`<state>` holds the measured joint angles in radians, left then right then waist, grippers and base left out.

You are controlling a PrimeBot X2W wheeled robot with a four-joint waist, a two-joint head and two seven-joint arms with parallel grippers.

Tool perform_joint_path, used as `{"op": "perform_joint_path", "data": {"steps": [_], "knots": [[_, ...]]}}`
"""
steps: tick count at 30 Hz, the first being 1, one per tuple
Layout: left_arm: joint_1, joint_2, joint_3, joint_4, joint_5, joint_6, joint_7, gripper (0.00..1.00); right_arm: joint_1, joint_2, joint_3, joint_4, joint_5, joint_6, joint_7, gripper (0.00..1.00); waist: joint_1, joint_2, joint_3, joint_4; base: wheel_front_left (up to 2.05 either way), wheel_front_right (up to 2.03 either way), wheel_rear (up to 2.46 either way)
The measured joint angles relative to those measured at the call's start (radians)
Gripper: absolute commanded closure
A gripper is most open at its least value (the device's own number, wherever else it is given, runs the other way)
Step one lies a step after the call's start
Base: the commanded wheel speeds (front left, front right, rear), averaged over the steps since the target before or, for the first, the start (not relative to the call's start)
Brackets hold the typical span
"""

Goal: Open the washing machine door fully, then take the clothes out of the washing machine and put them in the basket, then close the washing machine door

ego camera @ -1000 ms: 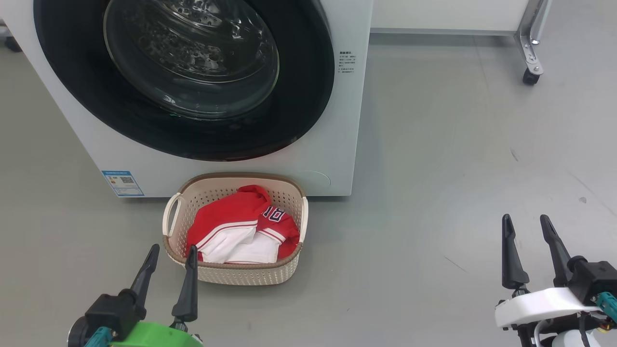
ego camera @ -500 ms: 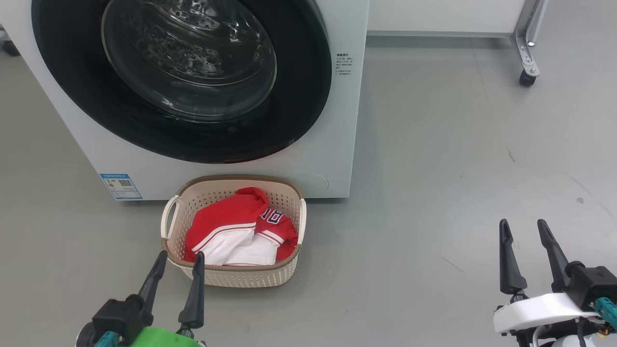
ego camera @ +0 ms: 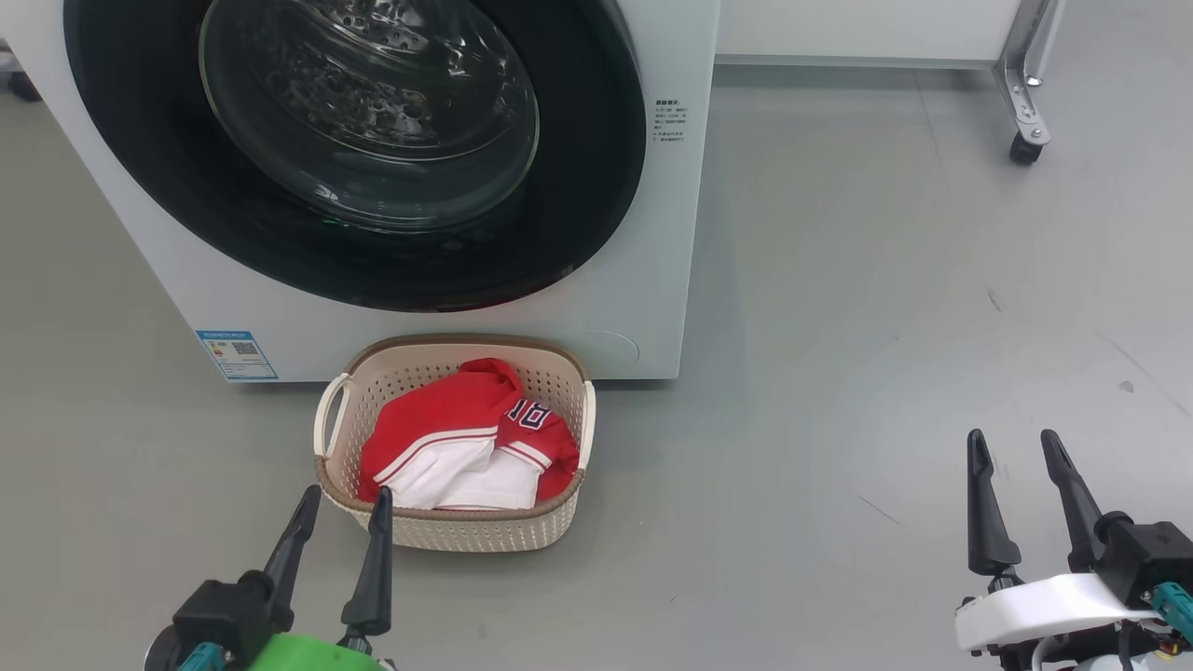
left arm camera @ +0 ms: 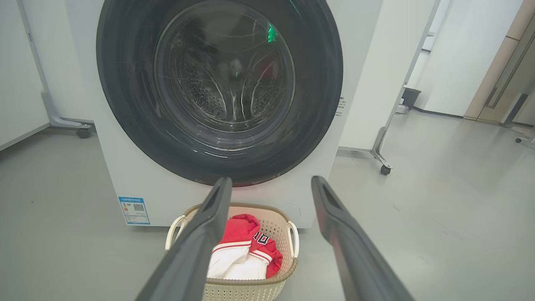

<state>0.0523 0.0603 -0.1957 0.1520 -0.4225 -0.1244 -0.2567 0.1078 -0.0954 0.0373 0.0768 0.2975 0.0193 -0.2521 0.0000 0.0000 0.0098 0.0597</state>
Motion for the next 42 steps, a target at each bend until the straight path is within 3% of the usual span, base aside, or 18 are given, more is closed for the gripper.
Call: {"op": "perform_joint_path", "data": {"steps": [16, 17, 28, 42], "knots": [[0.001, 0.000, 0.007, 0.000, -0.027, 0.000, 0.000, 0.00, 0.004, 0.008, -0.001, -0.004, -0.009, 0.006, 0.000, 0.00, 0.0000, 0.0000, 0.006, 0.006, 0.00, 0.00, 0.00], [0.002, -0.001, 0.006, 0.002, -0.029, 0.000, 0.000, 1.00, 0.004, 0.009, -0.001, -0.002, -0.008, 0.006, 0.000, 1.00, 0.0000, 0.0000, 0.007, 0.006, 0.00, 0.00, 0.00], [0.024, -0.013, -0.004, 0.050, -0.067, 0.000, 0.000, 1.00, 0.026, 0.034, 0.004, 0.060, 0.032, 0.006, 0.011, 1.00, 0.0000, 0.0000, 0.006, 0.003, 0.00, 0.00, 0.00], [0.024, -0.013, 0.017, 0.043, -0.240, 0.000, 0.037, 1.00, 0.016, 0.035, -0.016, 0.075, 0.229, 0.018, 0.056, 1.00, 0.0001, 0.0000, 0.005, -0.006, 0.00, 0.00, 0.00]]}}
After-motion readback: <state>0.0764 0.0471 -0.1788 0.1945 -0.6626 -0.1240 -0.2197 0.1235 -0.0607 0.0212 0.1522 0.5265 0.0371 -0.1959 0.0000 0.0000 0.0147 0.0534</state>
